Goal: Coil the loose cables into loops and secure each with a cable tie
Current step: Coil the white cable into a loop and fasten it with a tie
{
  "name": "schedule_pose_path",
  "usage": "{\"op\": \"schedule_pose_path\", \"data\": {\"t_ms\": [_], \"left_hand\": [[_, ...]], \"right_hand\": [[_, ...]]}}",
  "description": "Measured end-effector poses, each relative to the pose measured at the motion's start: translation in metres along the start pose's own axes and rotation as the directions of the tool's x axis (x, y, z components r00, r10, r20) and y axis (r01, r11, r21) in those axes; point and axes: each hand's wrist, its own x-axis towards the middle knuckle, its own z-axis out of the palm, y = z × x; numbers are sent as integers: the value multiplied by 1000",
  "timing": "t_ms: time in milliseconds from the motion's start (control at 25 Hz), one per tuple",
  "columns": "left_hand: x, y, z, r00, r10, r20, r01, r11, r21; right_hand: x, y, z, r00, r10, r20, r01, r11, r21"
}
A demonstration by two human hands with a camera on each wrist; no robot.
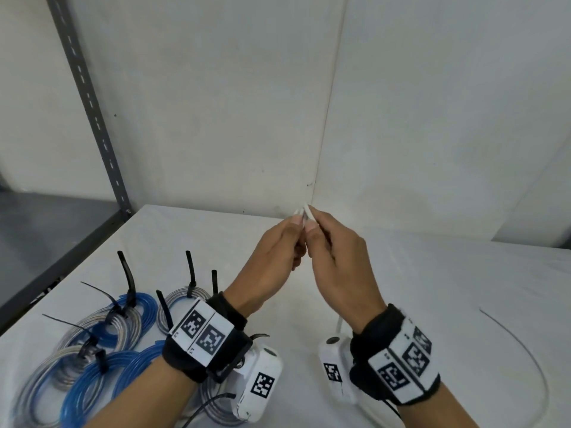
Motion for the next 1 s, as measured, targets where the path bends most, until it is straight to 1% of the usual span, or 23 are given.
{"op": "schedule_pose_path", "data": {"t_ms": [80, 200, 240, 320, 400, 480, 560, 600, 640, 680, 720, 760, 840, 880, 1000], "left_hand": [[-1, 2, 1, 1000, -4, -21, 4, 999, -32], [-4, 9, 4, 997, -25, -69, 18, 995, -100], [-5, 11, 6, 996, -43, -74, 32, 990, -138], [-4, 12, 6, 991, -101, -86, 79, 970, -232], [-2, 13, 5, 980, -183, -79, 138, 910, -392], [0, 11, 3, 964, -256, -71, 178, 822, -541], [3, 8, 0, 953, -291, -83, 194, 797, -572], [5, 8, -2, 951, -297, -82, 195, 788, -584], [7, 8, -5, 951, -300, -78, 192, 767, -613], [8, 8, -9, 952, -296, -74, 177, 735, -655], [9, 8, -14, 957, -279, -76, 150, 702, -696], [11, 8, -17, 964, -251, -83, 114, 679, -725], [11, 8, -19, 977, -193, -88, 59, 647, -760], [11, 7, -18, 979, -180, -98, 38, 628, -777], [14, 5, -18, 970, -196, -143, -9, 559, -829]], "right_hand": [[-6, -2, 4, 997, -82, -12, 80, 992, -95], [-14, -2, 15, 986, -164, -20, 154, 959, -238], [-16, -1, 18, 979, -199, -44, 180, 946, -269], [-17, 1, 22, 963, -249, -100, 215, 939, -269], [-19, 4, 23, 956, -278, -98, 235, 920, -314], [-21, 6, 25, 949, -311, -50, 262, 866, -425], [-21, 7, 26, 940, -341, -4, 299, 828, -475], [-22, 8, 27, 937, -350, 18, 320, 832, -453], [-22, 9, 28, 938, -344, 35, 329, 857, -396], [-22, 12, 27, 949, -315, 31, 309, 902, -303], [-19, 16, 26, 965, -261, 12, 258, 948, -186], [-16, 19, 23, 984, -181, -1, 180, 981, -75], [-11, 24, 17, 999, -41, 8, 40, 998, 48], [-9, 26, 15, 1000, -9, 30, 7, 997, 75], [-10, 25, 14, 991, 7, 132, -25, 991, 135]]}}
